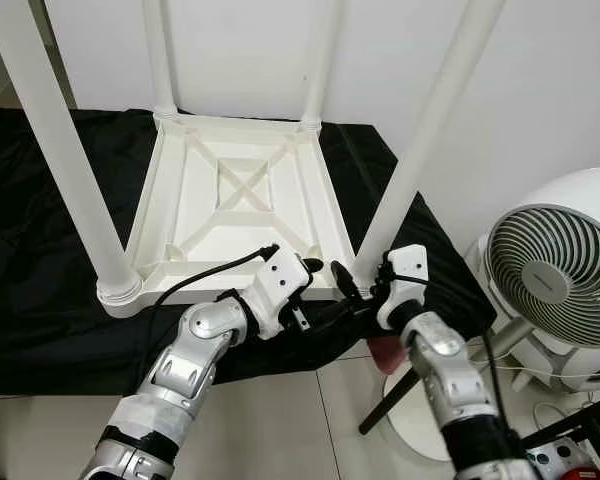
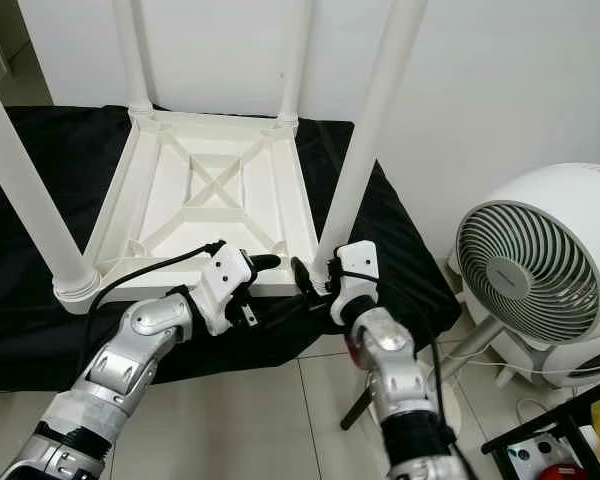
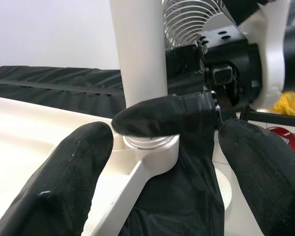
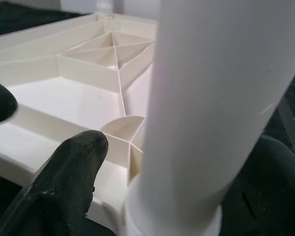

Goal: Building children table

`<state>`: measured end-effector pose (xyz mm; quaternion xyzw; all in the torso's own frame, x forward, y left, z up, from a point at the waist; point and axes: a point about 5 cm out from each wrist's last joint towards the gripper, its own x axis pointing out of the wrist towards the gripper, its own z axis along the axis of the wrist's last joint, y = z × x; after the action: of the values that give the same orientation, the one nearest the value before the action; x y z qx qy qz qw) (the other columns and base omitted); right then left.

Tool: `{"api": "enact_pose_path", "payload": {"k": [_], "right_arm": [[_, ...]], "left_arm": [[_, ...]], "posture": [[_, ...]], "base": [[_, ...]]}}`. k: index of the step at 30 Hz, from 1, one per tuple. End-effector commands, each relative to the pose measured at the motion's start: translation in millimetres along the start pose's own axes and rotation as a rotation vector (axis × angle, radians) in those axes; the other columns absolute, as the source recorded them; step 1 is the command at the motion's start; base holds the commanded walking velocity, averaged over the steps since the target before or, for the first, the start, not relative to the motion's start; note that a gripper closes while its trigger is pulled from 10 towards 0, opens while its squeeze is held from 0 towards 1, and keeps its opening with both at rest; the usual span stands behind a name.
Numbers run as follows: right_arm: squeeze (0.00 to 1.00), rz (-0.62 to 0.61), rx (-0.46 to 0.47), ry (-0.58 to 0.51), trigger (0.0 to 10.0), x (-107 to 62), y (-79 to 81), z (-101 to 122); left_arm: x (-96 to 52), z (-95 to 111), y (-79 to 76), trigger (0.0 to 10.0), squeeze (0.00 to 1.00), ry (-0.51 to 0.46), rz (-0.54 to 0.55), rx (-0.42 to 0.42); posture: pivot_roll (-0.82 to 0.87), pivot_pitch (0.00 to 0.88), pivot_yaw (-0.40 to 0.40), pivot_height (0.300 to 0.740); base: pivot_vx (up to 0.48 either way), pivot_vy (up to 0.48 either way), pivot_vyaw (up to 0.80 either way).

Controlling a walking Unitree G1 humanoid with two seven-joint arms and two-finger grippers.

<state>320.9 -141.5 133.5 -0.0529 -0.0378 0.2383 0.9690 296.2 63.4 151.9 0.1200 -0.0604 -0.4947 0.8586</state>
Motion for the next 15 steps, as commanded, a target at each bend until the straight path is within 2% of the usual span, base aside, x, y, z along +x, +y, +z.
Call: {"api": "enact_pose_path", "payload": {"k": [1, 8, 9, 10, 11, 15], "right_arm": [[0.00, 0.021, -0.014, 0.015, 10.0, -0.8, -5.3, -4.1], [0.00, 0.087, -0.085, 0.101, 10.0, 7.0, -22.1, -15.5], [0.00, 0.087, -0.092, 0.109, 4.3, 7.2, -23.3, -18.0], [0.00, 0.087, -0.092, 0.109, 4.3, 7.2, -23.3, -18.0], [0.00, 0.094, -0.090, 0.119, 0.0, 7.3, -24.1, -21.0], [0.00, 0.108, -0.079, 0.121, 0.0, 7.7, -23.7, -22.4]], "left_arm": [[0.1, -0.1, 0.3, 10.0, 0.00, -0.001, 0.030, 0.007], [1.2, 2.5, -2.2, 10.0, 0.00, -0.008, 0.024, 0.009], [0.7, 2.6, -2.3, 10.0, 0.00, -0.008, 0.022, 0.009], [0.7, 2.6, -2.3, 10.0, 0.00, -0.008, 0.022, 0.009], [0.0, 2.8, -2.3, 10.0, 0.00, -0.007, 0.021, 0.009], [-0.4, 2.6, -1.7, 10.0, 0.00, -0.004, 0.024, 0.009]], "posture": [[-0.09, 0.000, -0.106, 0.740], [-0.08, 0.000, -0.104, 0.740], [-0.08, 0.000, -0.106, 0.740], [-0.08, 0.000, -0.106, 0.740], [-0.07, 0.000, -0.104, 0.740], [-0.07, 0.000, -0.104, 0.740]], "base": [[0.000, 0.000, 0.00], [0.000, 0.000, 0.00], [0.000, 0.000, 0.00], [0.000, 0.000, 0.00], [0.000, 0.000, 0.00], [0.000, 0.000, 0.00]]}}
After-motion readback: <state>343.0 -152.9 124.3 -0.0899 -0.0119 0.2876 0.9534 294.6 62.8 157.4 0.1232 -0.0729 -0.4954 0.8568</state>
